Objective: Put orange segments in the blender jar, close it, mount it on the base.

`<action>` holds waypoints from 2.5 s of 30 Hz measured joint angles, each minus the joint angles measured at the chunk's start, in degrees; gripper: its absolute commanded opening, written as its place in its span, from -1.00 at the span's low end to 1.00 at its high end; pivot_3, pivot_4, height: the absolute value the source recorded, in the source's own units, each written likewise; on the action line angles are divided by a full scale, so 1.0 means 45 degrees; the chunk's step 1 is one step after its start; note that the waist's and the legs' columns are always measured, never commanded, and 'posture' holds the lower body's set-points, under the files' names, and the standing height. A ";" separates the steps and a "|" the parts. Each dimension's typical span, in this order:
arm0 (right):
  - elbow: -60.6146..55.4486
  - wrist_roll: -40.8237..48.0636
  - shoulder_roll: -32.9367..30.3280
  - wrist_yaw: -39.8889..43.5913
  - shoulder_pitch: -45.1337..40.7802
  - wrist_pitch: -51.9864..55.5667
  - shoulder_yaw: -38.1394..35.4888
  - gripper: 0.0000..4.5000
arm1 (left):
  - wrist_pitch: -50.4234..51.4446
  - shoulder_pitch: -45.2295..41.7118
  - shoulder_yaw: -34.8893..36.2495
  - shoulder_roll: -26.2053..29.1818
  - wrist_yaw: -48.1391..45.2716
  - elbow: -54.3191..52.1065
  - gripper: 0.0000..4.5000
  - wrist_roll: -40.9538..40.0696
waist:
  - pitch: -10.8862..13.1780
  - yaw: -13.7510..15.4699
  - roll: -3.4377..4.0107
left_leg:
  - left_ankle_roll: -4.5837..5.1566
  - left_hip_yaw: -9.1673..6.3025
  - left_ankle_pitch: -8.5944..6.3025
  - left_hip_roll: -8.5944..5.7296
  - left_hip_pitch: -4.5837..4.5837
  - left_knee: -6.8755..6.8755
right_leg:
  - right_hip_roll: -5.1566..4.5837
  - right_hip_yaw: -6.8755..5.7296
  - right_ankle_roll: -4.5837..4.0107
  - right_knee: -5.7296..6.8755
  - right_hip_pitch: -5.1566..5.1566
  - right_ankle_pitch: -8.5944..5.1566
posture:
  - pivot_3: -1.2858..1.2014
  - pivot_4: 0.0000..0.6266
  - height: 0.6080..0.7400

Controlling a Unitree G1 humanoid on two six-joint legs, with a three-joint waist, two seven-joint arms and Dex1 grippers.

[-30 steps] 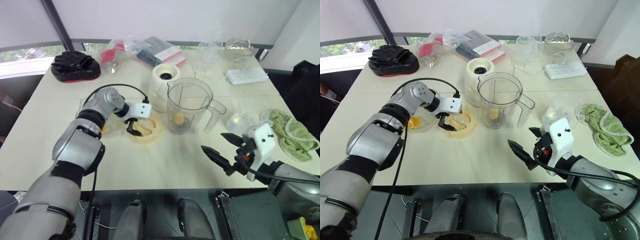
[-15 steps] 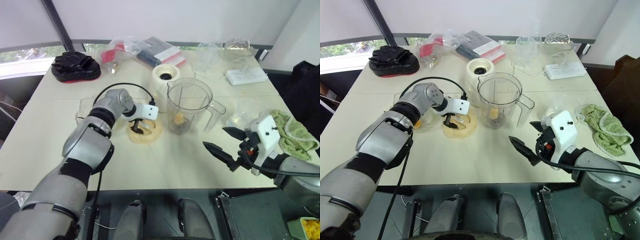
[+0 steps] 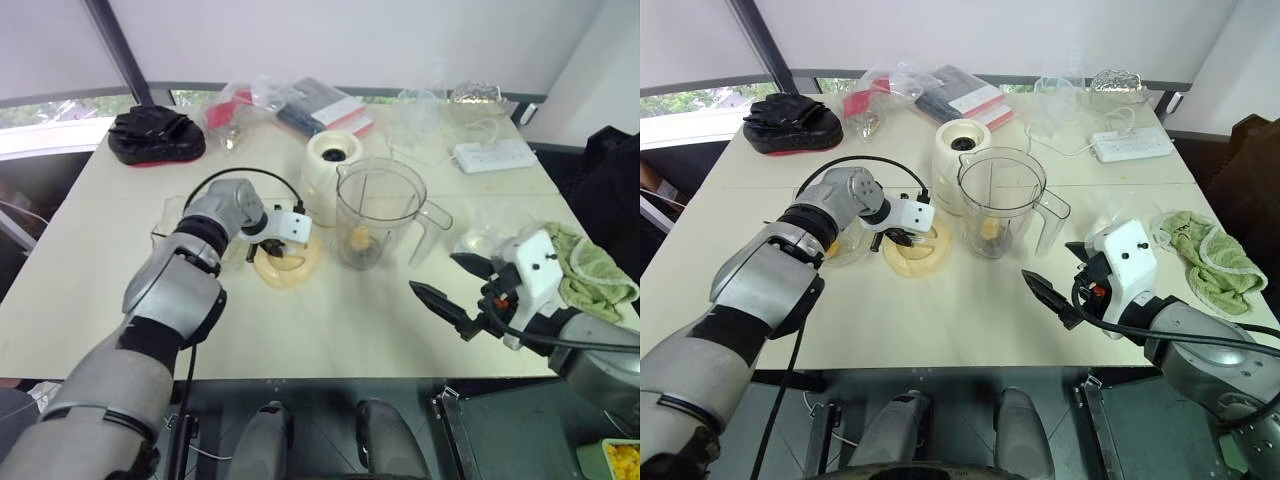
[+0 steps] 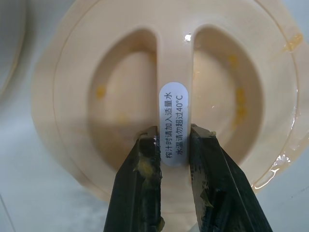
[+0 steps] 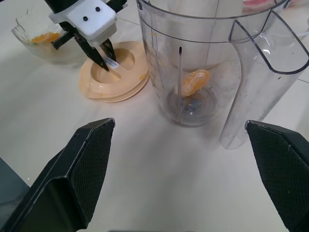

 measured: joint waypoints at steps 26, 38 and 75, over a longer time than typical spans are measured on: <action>0.0805 -0.2456 0.1772 -0.0359 -0.0277 -0.0610 0.1006 1.00 | -0.0241 0.0004 0.1476 0.0168 -0.1019 0.0124 -0.88 -0.0739 | 0.0009 -0.0024 -0.0015 | 0.0005 -0.0010 -0.0003 -0.0006 -0.0068 0.0004 | 0.0000 -0.0010 0.0006 0.0017 -0.0069 -0.0003 | 0.03 -0.52 1.00; 0.0987 -0.3974 0.3675 -0.1588 -0.0819 -0.0648 0.1861 1.00 | -0.0767 -0.0265 0.1917 0.0017 -0.2701 -0.0097 -0.88 -0.1227 | 0.0007 -0.0047 -0.0011 | 0.0005 -0.0010 -0.0003 -0.0005 -0.0066 0.0004 | 0.0000 -0.0010 0.0005 0.0024 -0.0074 -0.0002 | 0.03 -0.52 1.00; 0.5933 -1.0871 0.8297 -0.3831 -0.4230 -0.2553 0.3913 0.88 | -0.0994 -0.0051 0.1948 0.2565 -0.6067 -0.3440 -0.88 -0.5751 | 0.0005 -0.0156 -0.0003 | 0.0004 -0.0011 -0.0002 -0.0005 -0.0076 -0.0009 | 0.0001 -0.0007 0.0001 0.0075 -0.0130 0.0000 | 0.03 -0.52 1.00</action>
